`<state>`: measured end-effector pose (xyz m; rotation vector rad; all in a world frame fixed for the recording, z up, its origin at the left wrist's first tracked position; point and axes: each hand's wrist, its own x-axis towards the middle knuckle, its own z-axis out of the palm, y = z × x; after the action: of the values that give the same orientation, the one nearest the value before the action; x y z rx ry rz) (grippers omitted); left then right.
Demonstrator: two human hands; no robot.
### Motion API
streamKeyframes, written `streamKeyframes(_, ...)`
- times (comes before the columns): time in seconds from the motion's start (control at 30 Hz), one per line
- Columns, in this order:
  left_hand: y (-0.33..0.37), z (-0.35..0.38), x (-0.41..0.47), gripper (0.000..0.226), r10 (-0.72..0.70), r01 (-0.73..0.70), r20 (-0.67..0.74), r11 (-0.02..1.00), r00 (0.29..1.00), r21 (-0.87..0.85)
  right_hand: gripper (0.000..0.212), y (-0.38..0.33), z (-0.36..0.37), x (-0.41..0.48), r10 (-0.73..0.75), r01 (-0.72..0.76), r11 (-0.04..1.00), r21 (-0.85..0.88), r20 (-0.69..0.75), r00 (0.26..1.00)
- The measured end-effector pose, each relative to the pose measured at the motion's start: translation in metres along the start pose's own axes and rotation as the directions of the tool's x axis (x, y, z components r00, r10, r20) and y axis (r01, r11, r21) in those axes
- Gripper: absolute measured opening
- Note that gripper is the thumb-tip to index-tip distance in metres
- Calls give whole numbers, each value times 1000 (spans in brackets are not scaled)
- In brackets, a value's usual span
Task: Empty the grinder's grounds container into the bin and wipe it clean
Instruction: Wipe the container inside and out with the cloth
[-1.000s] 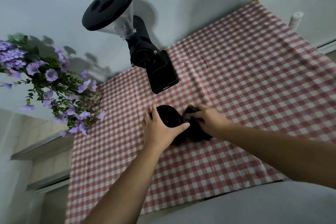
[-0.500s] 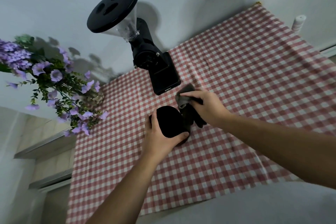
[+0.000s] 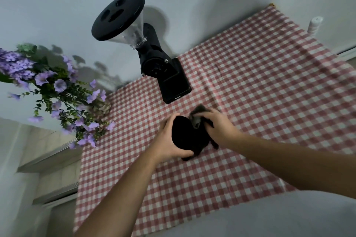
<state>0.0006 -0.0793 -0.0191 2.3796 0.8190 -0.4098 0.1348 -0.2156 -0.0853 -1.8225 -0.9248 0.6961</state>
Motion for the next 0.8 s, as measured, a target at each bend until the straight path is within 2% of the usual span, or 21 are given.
streamKeyframes(0.07,-5,-4,0,125,21,-23,52,999,998,37,37,15,5,-13,104,-97,992,-78,87,991)
streamKeyframes(0.1,-7,-5,1,127,30,-33,70,998,997,44,37,15,4,-11,115,-110,992,-56,93,989)
streamKeyframes(0.27,-8,-5,3,130,36,-36,51,999,998,-13,41,-22,-11,24,-45,56,978,200,-59,997)
streamKeyframes(0.33,-9,-6,3,128,30,-30,58,1000,998,-3,39,-16,-3,16,-59,63,991,121,-34,998)
streamKeyframes(0.43,-12,-6,3,132,2,-5,72,999,997,33,37,8,3,-2,102,-97,993,-69,73,992)
streamKeyframes(0.47,-12,-6,3,133,5,-8,76,999,997,45,38,10,1,1,122,-116,991,-63,95,988)
streamKeyframes(0.53,-9,-7,3,133,14,-19,73,998,997,59,41,-4,-6,19,68,-68,998,-4,95,993)
streamKeyframes(0.67,-7,-6,3,134,48,-50,31,997,998,53,43,-36,-8,41,-28,25,985,169,19,999)
streamKeyframes(0.73,-8,-5,2,131,33,-35,29,997,999,71,42,-24,-1,24,7,-7,987,158,-4,1000)
streamKeyframes(0.8,-11,-3,0,128,12,-13,20,997,1000,81,40,-4,6,1,116,-118,989,88,31,993)
